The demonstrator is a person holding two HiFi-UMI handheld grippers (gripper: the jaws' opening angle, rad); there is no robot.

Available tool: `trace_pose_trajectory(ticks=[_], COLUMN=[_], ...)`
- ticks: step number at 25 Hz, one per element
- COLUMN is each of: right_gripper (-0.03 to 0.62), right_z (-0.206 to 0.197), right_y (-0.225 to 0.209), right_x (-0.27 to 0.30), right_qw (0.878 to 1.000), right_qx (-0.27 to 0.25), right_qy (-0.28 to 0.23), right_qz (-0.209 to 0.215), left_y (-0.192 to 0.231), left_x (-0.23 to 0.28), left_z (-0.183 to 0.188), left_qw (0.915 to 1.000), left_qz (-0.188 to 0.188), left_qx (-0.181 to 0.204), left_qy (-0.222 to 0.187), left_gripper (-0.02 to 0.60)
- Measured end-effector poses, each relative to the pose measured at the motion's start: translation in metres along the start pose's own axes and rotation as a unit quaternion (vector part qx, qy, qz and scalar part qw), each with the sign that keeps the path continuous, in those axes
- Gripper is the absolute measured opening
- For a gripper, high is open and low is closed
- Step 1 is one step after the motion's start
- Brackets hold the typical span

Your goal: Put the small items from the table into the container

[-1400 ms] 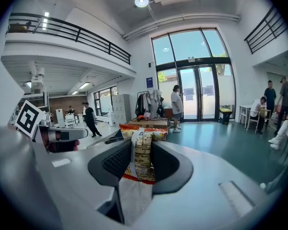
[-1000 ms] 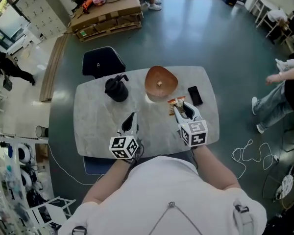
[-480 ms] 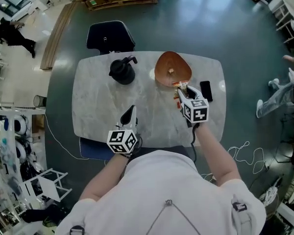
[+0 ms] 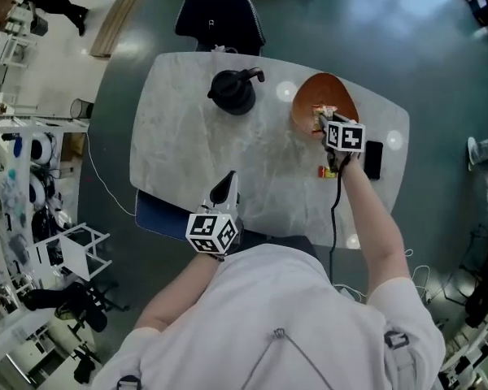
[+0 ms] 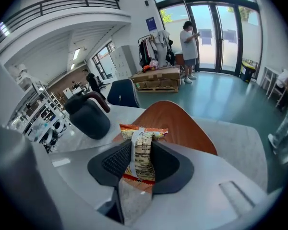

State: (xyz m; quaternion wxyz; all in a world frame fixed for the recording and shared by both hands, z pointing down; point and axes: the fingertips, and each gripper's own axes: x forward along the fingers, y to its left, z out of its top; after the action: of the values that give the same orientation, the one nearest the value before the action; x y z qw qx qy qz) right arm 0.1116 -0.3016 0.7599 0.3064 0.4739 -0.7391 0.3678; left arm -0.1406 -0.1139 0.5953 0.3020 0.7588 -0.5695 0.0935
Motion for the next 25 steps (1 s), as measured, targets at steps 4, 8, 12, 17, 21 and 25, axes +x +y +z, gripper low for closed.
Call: trace_pose_trajectory(ticks=[4,8,12,17,21,25], right_gripper=[0.156,0.158,0.164,0.224,0.247,0.247], right_z=[0.001,0.001,-0.007,-0.010,-0.013,0.001], right_y=[-0.017,-0.030,-0.033,-0.032,-0.037,-0.037], right_x=[0.041,0.076,0.087,0.090,0.087,0.054], right_qw=[0.998,0.996,0.993,0.992,0.993,0.996], right_qx=[0.030,0.039,0.035,0.015,0.022,0.028], right_qy=[0.047,0.084,0.110,0.121,0.109,0.065], right_qz=[-0.004,-0.015,-0.022,-0.034,-0.042,-0.048], left_y=[0.006,0.023,0.028,0.028,0.026,0.019], left_x=[-0.011,-0.018,-0.025,-0.033,-0.034,-0.038], left_z=[-0.007,-0.012,-0.010,-0.011,-0.009,-0.005], left_qw=[0.9997,0.9987,0.9981,0.9981,0.9987,0.9994], left_qz=[0.024,0.049,0.061,0.060,0.052,0.033], left_qx=[-0.005,-0.008,-0.010,-0.009,-0.002,0.009], left_qy=[0.007,0.010,0.006,0.003,-0.003,-0.006], left_gripper=[0.005,0.005,0.005,0.005,0.005,0.005])
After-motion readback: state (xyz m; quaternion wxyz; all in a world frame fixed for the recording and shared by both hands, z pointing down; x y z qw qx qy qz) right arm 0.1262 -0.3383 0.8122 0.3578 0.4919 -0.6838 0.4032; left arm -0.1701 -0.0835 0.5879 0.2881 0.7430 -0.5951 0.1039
